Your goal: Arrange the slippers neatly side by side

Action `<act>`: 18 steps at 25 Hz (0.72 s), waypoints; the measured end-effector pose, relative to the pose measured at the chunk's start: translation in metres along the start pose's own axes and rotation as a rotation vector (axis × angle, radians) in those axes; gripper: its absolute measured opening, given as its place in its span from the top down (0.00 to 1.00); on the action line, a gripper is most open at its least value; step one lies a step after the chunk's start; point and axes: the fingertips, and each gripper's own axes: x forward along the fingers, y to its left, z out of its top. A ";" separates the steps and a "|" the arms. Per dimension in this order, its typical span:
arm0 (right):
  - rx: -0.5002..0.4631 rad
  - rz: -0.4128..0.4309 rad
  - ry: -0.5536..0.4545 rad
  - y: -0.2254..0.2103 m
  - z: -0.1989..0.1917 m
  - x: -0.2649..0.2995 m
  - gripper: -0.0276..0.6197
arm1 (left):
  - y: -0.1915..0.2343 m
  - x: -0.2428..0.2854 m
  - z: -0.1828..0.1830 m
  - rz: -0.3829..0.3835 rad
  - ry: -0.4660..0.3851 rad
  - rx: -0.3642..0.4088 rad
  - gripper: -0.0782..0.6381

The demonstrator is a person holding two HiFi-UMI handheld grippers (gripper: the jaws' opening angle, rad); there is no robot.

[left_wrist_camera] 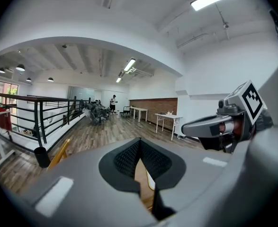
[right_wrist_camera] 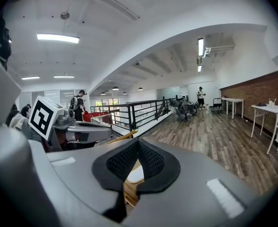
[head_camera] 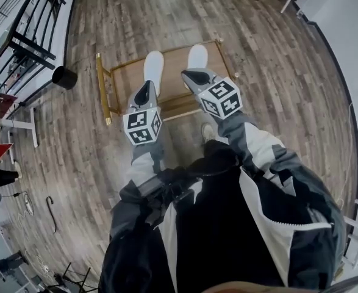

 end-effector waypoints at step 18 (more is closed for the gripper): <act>-0.021 0.131 -0.018 -0.119 0.049 0.083 0.95 | 0.032 0.122 0.046 0.154 -0.007 0.014 0.88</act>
